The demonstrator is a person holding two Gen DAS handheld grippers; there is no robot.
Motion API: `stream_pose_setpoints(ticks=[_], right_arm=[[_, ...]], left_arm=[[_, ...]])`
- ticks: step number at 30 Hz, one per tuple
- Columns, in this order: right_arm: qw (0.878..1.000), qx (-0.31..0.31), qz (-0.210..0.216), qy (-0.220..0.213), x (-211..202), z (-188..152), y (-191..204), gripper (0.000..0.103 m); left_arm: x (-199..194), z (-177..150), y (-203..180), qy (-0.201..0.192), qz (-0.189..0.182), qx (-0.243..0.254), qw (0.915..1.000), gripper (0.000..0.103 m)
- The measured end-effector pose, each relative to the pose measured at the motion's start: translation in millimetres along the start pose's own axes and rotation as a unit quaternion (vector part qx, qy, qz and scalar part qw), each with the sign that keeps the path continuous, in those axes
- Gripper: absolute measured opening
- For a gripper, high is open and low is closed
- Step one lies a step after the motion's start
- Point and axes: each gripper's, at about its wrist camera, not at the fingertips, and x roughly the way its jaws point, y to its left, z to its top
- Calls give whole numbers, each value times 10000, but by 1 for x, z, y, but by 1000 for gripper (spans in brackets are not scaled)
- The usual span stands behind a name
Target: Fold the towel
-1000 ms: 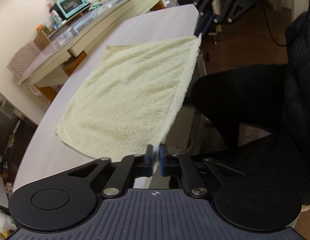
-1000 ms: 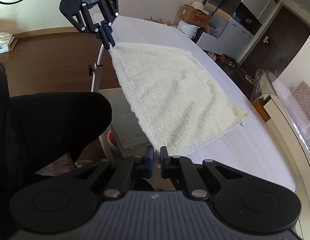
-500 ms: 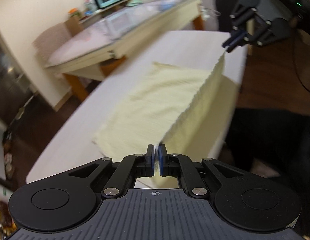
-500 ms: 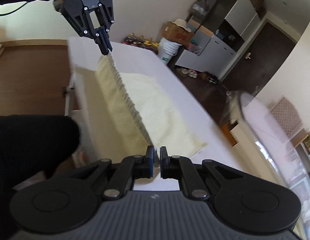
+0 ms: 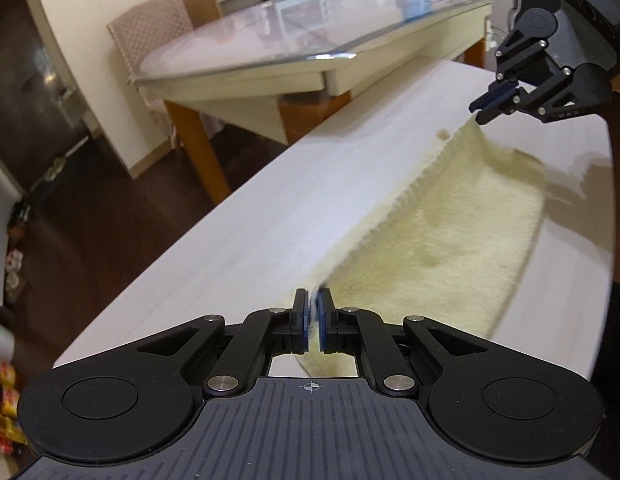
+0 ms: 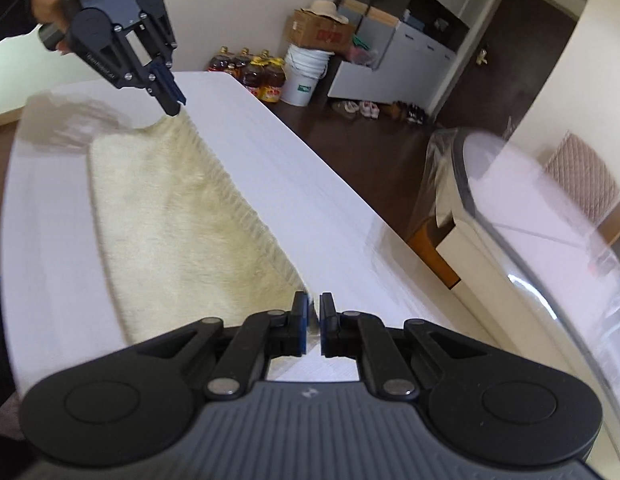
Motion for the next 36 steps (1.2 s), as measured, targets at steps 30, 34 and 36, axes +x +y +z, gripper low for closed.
stream_pose_setpoints(ticks=[30, 34, 36], right_arm=[[9952, 93, 594, -773, 1, 62, 140, 49], [9955, -424, 547, -651, 28, 81, 185, 46], [9952, -673, 384, -599, 40, 90, 200, 45]], left_arm=[[-45, -76, 52, -661, 1115, -1632, 9780, 85], [-64, -94, 52, -800, 1145, -1816, 9734, 90], [-70, -101, 51, -827, 1124, -1870, 9724, 91]])
